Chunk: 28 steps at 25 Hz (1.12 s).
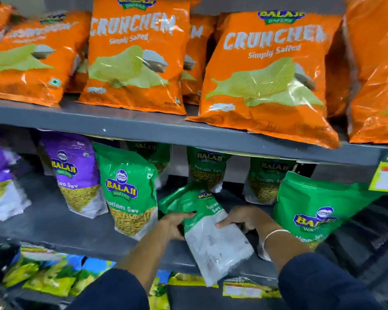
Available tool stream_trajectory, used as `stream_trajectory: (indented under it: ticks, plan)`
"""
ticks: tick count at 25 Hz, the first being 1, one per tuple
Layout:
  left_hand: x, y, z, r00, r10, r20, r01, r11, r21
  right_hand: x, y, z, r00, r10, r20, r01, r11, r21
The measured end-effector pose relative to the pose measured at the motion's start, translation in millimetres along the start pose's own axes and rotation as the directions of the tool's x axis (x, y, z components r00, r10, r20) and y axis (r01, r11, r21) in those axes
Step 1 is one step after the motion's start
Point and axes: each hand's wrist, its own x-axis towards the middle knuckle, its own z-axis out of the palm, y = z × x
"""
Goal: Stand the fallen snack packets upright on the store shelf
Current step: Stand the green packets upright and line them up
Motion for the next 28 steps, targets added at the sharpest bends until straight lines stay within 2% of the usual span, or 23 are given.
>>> stream_trajectory:
  ticks: [2,4,6,8,9,11,12,14,16,18,20,22,23,24,25,27,28]
  plan:
    - [-9,8,-2,0.998,0.052,-0.029,-0.049,0.996,0.071,-6,-4,2,0.998,-0.002,0.069,-0.009,0.989,0.149]
    - [-24,19,2,0.978,0.197,-0.064,-0.184,0.969,0.164,-15,-10,3,0.996,-0.083,0.028,0.075,0.975,0.210]
    - [-34,30,8,0.923,0.381,-0.051,-0.354,0.894,0.276,-17,-14,2,0.978,-0.183,-0.102,0.202,0.952,0.231]
    - [-41,42,14,0.827,0.562,-0.008,-0.528,0.783,0.330,-17,-19,3,0.917,-0.322,-0.236,0.383,0.875,0.295]
    - [-42,47,15,0.782,0.624,0.014,-0.588,0.729,0.352,-14,-19,8,0.868,-0.394,-0.303,0.483,0.814,0.322]
    - [-39,51,17,0.719,0.694,0.043,-0.635,0.630,0.447,-14,-16,21,0.803,-0.407,-0.436,0.564,0.756,0.333]
    - [-36,51,16,0.710,0.702,0.050,-0.624,0.595,0.506,-17,-14,26,0.788,-0.380,-0.484,0.569,0.750,0.337]
    - [-30,49,11,0.759,0.647,0.068,-0.529,0.553,0.644,-15,-10,33,0.772,-0.320,-0.550,0.544,0.780,0.309]
    - [-25,46,3,0.823,0.560,0.093,-0.410,0.473,0.780,-14,-9,37,0.794,-0.202,-0.573,0.406,0.878,0.253]
    - [-22,46,-5,0.850,0.520,0.089,-0.380,0.486,0.787,-14,-10,38,0.796,-0.089,-0.598,0.301,0.916,0.265]
    - [-24,45,-5,0.873,0.468,0.135,-0.403,0.538,0.741,-19,-12,39,0.824,-0.063,-0.563,0.309,0.883,0.353]
    - [-21,42,0,0.850,0.501,0.164,-0.440,0.504,0.743,-31,-8,43,0.886,-0.162,-0.435,0.330,0.879,0.345]
    - [-19,40,3,0.820,0.548,0.164,-0.465,0.472,0.749,-35,-3,46,0.918,-0.234,-0.321,0.342,0.876,0.339]
    - [-16,37,8,0.793,0.587,0.165,-0.491,0.456,0.742,-39,2,47,0.932,-0.284,-0.226,0.345,0.885,0.312]
    - [-14,34,15,0.784,0.596,0.174,-0.511,0.459,0.727,-38,6,49,0.938,-0.285,-0.196,0.330,0.905,0.267]
    - [-10,29,26,0.798,0.566,0.208,-0.526,0.486,0.698,-33,8,56,0.912,-0.267,-0.311,0.325,0.933,0.155]
    - [-9,28,31,0.801,0.556,0.222,-0.534,0.497,0.684,-29,8,56,0.880,-0.266,-0.392,0.357,0.917,0.180]
